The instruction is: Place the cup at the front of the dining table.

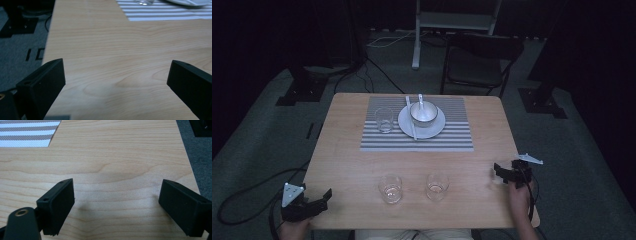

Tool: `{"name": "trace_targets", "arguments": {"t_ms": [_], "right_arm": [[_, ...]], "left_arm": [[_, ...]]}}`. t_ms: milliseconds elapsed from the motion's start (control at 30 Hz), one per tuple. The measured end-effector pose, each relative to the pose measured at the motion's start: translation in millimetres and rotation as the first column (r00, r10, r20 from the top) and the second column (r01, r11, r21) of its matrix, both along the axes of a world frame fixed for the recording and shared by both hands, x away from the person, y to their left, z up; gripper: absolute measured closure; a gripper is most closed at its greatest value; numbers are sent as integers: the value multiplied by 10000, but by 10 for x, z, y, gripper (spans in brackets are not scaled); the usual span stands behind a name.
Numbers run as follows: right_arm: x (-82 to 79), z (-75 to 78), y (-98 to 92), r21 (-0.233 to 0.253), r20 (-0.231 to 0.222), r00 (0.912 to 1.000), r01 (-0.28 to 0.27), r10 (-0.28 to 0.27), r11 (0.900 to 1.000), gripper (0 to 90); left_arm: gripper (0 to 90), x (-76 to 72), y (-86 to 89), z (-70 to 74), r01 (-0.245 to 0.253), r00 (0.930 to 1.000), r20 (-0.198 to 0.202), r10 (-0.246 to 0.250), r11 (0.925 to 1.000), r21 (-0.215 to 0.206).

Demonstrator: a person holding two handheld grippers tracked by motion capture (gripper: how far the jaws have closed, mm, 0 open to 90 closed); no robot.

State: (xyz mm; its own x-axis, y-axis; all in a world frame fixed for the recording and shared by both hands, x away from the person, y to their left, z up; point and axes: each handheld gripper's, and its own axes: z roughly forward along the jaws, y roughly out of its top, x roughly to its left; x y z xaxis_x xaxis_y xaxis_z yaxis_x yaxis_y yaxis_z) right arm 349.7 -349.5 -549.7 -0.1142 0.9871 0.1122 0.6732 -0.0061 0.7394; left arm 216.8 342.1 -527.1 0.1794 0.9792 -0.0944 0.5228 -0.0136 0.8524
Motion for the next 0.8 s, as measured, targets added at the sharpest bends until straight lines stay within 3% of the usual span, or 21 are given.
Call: {"name": "trace_targets", "arguments": {"t_ms": [100, 267, 367, 433, 567, 667, 733, 800], "right_arm": [[0, 0, 0, -1, 1, 10000, -3, 3, 10000, 127], [1, 0, 1, 2, -10, 10000, -12, 12, 10000, 127], [1, 0, 1, 8, -8, 10000, -30, 30, 10000, 127], [2, 0, 2, 11, -6, 10000, -40, 40, 10000, 127], [2, 0, 5, 9, -8, 10000, -66, 66, 10000, 127], [2, 0, 4, 15, -5, 10000, -68, 68, 10000, 127], [2, 0, 4, 9, -6, 10000, -54, 54, 10000, 127], [2, 0, 4, 8, -6, 10000, -51, 51, 10000, 127]], "left_arm": [[23, -44, 89, -24, -314, 9995, 24, 315, 9988, -363], [23, -55, 169, -57, -1138, 9933, -200, 1136, 9935, -62], [24, -62, 200, -67, -2110, 9770, -199, 2123, 9761, 517], [23, -55, 232, -82, -2487, 9673, -406, 2503, 9677, 416], [24, -13, 242, -139, -2536, 9605, -1058, 2574, 9661, 480], [24, 4, 237, -142, -2661, 9558, -1167, 2700, 9627, 481], [24, 5, 258, -147, -2716, 9548, -1186, 2727, 9621, 254], [24, 11, 267, -154, -2904, 9479, -1295, 2911, 9566, 244]]}}
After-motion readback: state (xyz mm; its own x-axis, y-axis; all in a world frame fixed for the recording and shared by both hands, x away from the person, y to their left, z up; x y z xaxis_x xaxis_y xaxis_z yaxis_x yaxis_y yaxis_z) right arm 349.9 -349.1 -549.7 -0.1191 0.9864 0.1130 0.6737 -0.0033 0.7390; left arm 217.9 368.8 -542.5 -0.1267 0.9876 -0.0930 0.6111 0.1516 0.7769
